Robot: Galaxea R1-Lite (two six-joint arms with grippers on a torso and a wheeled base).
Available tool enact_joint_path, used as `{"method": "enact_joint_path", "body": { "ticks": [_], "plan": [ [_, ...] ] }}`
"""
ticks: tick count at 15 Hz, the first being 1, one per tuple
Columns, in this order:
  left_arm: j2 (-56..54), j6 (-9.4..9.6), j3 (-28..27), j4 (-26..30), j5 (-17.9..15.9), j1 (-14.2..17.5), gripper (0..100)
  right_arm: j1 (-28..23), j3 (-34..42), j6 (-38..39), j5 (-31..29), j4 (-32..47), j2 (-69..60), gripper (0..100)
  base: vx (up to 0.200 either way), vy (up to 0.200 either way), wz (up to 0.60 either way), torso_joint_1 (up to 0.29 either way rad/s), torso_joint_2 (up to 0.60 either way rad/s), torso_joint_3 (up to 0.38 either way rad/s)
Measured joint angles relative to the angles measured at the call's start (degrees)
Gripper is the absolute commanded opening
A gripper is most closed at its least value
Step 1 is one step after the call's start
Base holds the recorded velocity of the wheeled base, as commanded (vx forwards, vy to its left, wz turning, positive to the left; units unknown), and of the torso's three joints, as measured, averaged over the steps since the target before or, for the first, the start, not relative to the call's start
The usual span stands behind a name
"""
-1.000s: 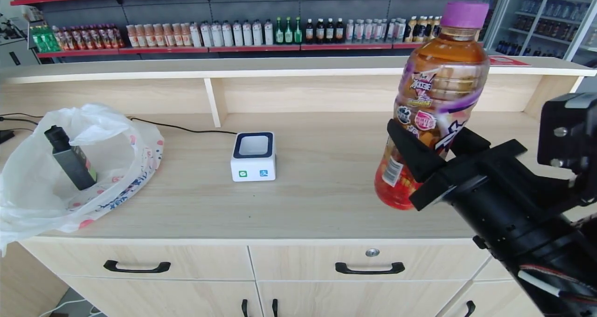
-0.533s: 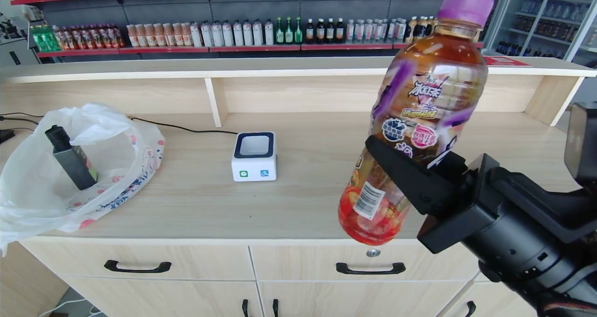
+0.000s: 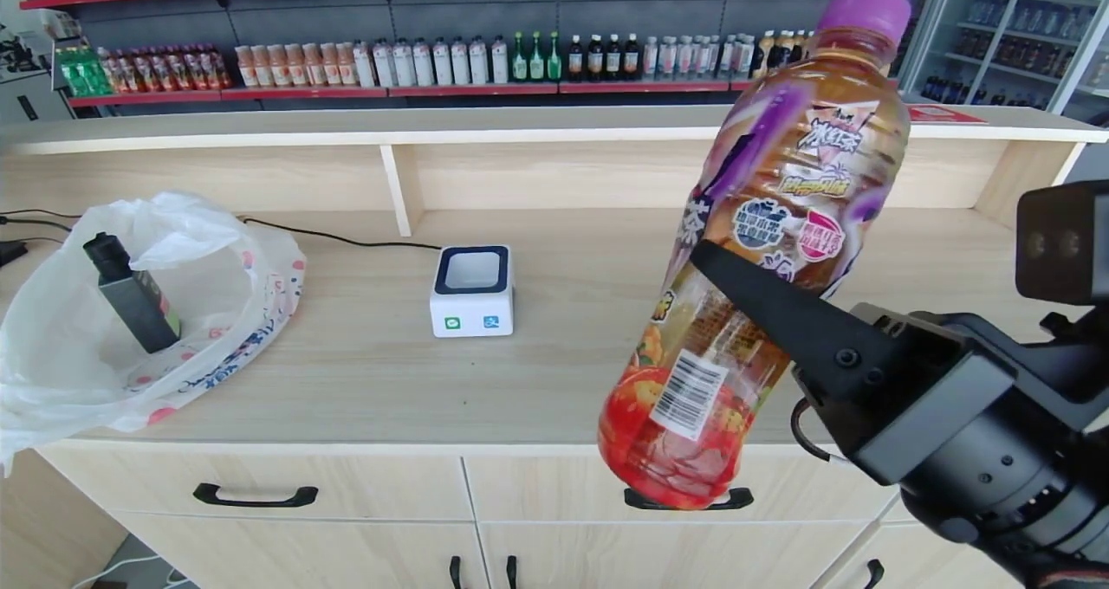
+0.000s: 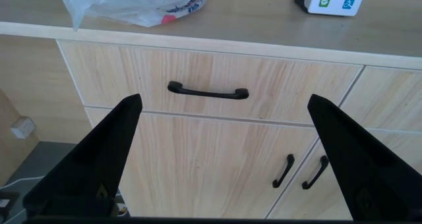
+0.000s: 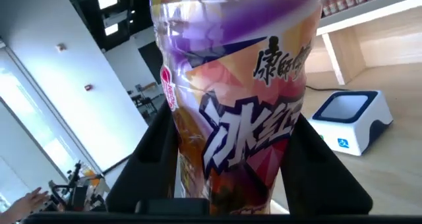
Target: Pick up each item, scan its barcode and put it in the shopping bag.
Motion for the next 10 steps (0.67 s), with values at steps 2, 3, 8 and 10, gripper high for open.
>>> {"method": "enact_joint_path", "body": {
  "ticks": [2,3,8,10],
  "plan": [
    [0.00,0.00,0.00,0.00,0.00,0.02,100,0.05,-0.16,4.44,0.27,0.05,-0.91,0,0.000,0.000,0.00,0.000,0.00,0.000],
    [0.00,0.00,0.00,0.00,0.00,0.02,100,0.05,-0.39,6.86,1.26,0.05,-1.49,0,0.000,0.000,0.00,0.000,0.00,0.000],
    [0.00,0.00,0.00,0.00,0.00,0.00,100,0.13,-2.01,12.18,4.84,0.02,-2.78,0,0.000,0.000,0.00,0.000,0.00,0.000],
    [0.00,0.01,0.00,0.00,-0.02,-0.02,100,0.17,-3.41,13.69,4.84,-0.02,-2.38,0,0.000,0.000,0.00,0.000,0.00,0.000]
  ]
}}
